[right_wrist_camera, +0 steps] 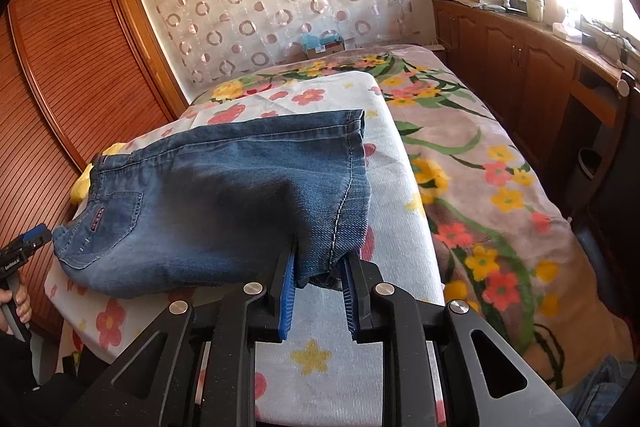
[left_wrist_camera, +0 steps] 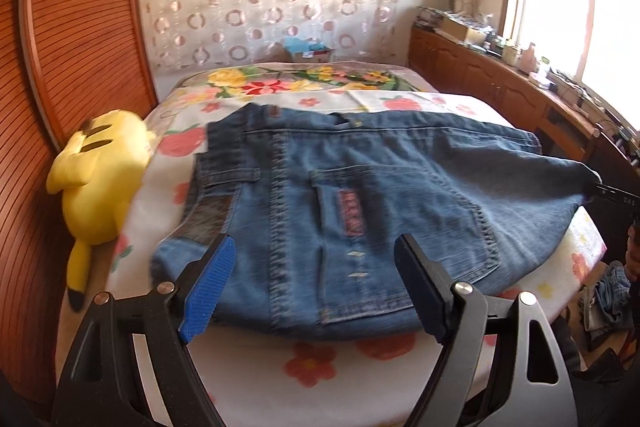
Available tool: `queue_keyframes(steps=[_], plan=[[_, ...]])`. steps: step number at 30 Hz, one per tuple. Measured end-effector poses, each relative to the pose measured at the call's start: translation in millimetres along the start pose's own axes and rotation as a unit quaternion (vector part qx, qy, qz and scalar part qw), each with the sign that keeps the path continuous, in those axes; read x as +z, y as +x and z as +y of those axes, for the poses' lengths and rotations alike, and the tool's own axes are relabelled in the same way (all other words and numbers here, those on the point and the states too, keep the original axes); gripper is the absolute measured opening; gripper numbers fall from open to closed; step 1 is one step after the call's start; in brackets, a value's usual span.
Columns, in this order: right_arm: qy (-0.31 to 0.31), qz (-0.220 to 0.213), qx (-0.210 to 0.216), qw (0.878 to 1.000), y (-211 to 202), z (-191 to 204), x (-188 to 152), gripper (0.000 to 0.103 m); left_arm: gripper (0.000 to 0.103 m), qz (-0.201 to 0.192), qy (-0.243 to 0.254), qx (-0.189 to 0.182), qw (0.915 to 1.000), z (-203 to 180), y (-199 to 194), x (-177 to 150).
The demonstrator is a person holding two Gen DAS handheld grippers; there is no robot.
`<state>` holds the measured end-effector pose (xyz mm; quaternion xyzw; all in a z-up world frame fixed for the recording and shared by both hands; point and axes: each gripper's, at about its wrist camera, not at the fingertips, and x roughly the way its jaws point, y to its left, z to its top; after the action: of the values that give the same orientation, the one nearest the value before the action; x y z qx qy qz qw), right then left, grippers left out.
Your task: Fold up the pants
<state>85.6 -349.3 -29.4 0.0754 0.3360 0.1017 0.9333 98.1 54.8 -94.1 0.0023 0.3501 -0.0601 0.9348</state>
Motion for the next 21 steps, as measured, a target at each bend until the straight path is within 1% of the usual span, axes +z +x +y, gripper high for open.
queue_keyframes(steps=[3,7,15,21], plan=[[-0.002,-0.003,0.000,1.000,-4.0,0.3,1.7,0.022,0.082,0.000,0.010,-0.013,0.9999,-13.7,8.0,5.5],[-0.004,-0.011,0.004,1.000,-10.7,0.5,0.6,0.029,0.082,0.003,0.016,-0.033,0.9993,-29.8,16.5,9.2],[0.001,-0.008,0.004,1.000,-4.8,-2.4,1.1,0.029,0.082,0.017,0.023,-0.048,0.9984,-50.4,27.6,4.3],[0.005,-0.022,0.011,1.000,-8.7,0.9,8.5,0.029,0.082,0.019,0.021,-0.052,0.9983,-52.3,28.7,2.4]])
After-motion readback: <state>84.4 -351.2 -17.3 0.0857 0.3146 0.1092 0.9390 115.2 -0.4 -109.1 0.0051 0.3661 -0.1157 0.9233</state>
